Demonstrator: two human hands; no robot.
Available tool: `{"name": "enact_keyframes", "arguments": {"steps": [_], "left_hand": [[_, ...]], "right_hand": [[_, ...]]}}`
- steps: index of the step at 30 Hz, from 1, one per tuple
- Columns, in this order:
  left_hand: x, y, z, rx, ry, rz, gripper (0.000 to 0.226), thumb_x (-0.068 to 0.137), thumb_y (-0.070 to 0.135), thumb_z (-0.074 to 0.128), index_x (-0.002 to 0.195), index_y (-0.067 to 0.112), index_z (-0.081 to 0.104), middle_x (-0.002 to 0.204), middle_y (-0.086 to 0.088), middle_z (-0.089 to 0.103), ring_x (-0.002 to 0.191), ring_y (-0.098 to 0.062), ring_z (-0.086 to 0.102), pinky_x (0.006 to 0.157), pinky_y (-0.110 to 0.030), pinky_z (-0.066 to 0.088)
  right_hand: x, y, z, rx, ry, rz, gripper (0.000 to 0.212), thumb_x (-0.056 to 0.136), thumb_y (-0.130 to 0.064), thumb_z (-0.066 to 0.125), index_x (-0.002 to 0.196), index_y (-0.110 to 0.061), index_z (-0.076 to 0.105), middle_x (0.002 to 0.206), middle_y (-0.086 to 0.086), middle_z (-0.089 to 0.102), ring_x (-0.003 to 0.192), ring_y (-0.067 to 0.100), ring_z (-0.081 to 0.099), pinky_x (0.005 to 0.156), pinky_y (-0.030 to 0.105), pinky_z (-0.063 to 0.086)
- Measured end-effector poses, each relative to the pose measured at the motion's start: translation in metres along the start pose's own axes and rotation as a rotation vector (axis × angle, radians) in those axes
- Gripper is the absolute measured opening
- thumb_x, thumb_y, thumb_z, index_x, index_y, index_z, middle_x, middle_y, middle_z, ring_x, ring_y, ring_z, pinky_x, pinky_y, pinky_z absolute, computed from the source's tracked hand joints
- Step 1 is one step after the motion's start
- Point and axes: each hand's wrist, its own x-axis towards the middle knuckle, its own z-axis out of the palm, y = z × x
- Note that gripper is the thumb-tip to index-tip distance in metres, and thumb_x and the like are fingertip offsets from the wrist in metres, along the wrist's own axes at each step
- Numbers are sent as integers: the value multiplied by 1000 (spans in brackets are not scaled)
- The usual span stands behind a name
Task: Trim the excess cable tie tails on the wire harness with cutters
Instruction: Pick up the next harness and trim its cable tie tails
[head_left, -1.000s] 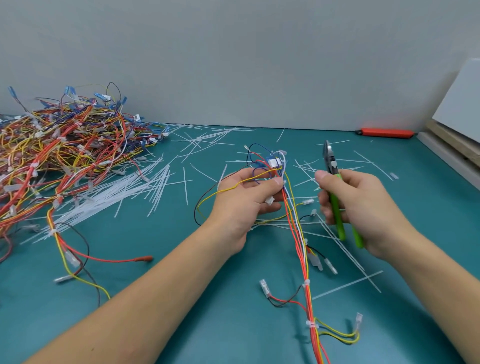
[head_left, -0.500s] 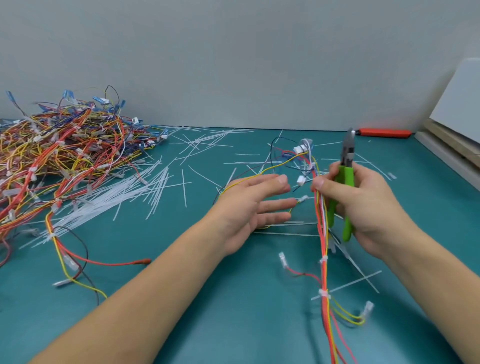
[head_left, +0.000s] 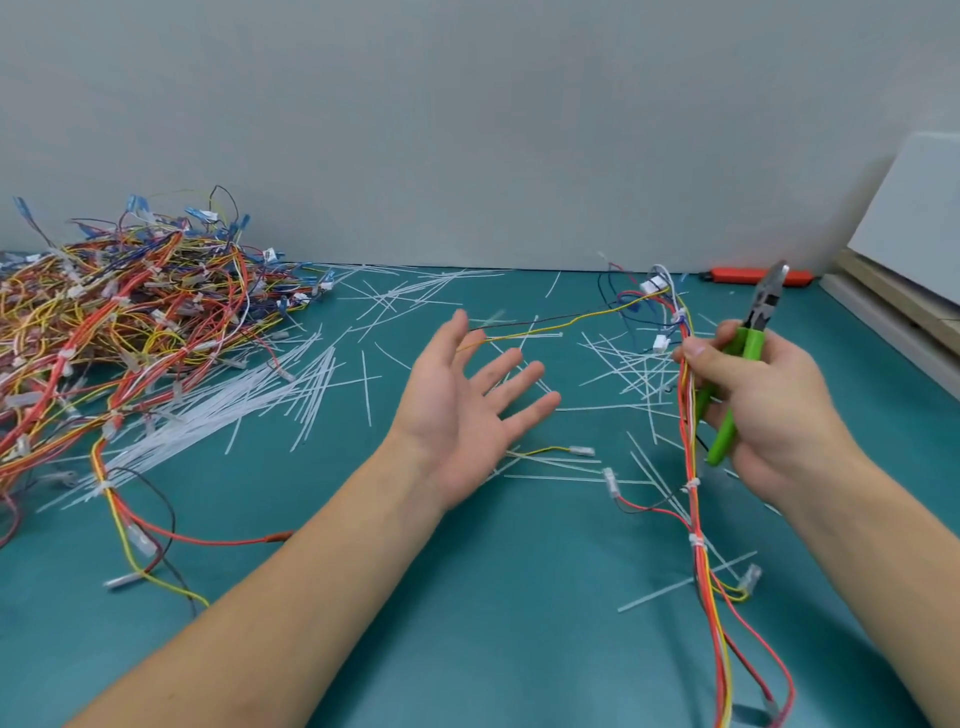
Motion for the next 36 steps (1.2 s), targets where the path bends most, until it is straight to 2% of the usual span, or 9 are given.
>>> {"name": "enact_keyframes", "arguments": {"steps": [3,6,8,13,17,22,27,31,36], "left_hand": [[2,2,-1,33,50,22,46,101,51,54,132,19,63,136,-17,62,119,-31,67,80,-46,63],[4,2,-4,88,89,-1,60,100,61,46,122,11,72,128,-15,68,109,-28,71,74,-39,62],[6,3,-6,46,104,-34,63,102,59,43,122,5,70,124,-17,68,105,-31,72,70,-38,61],[14,1,-12,-10,136,-23,34,108,33,47,116,4,63,122,-20,68,99,-32,74,69,-37,60],[16,10,-14,-132,113,39,27,107,30,51,102,7,63,101,-15,76,85,-29,78,61,-30,61],[22,16,-19,-10,114,113,10,101,14,61,106,6,65,98,-11,78,86,-24,78,62,-27,61],[22,16,-21,-30,130,58,34,95,25,71,118,3,58,110,-22,75,97,-34,76,70,-37,65],[24,26,-25,-38,136,54,43,94,30,72,123,2,55,110,-22,75,96,-34,76,66,-37,64],[22,26,-24,53,45,-140,61,99,50,58,117,-8,64,109,-20,76,86,-30,78,69,-32,65]], "right_hand": [[0,2,0,-14,7,-8,25,97,-4,68,90,-24,55,77,-4,65,74,11,65,66,30,51],[2,1,-2,-9,38,-34,25,98,-5,67,90,-25,54,71,-9,64,72,13,62,60,29,50],[4,-1,-4,3,41,-51,26,98,-4,67,90,-25,53,73,-8,64,73,12,62,63,30,49],[5,-4,-5,32,61,-127,30,99,1,62,89,-26,53,77,-9,63,79,9,64,76,31,49],[5,-5,-5,24,50,-163,31,99,4,61,89,-25,54,83,-7,61,84,9,66,80,29,53],[9,-5,-10,-50,76,-191,32,99,4,62,87,-25,54,84,-5,60,86,14,64,81,35,51],[11,-2,-12,-69,-17,-195,34,98,7,60,85,-24,54,75,-12,60,79,8,67,77,26,55],[10,0,-11,-174,-190,-295,42,96,13,58,79,-24,51,75,-17,63,76,4,67,72,16,55],[5,4,-8,-284,-370,-357,54,93,16,60,71,-33,58,81,-13,63,82,15,64,77,24,54]]}}
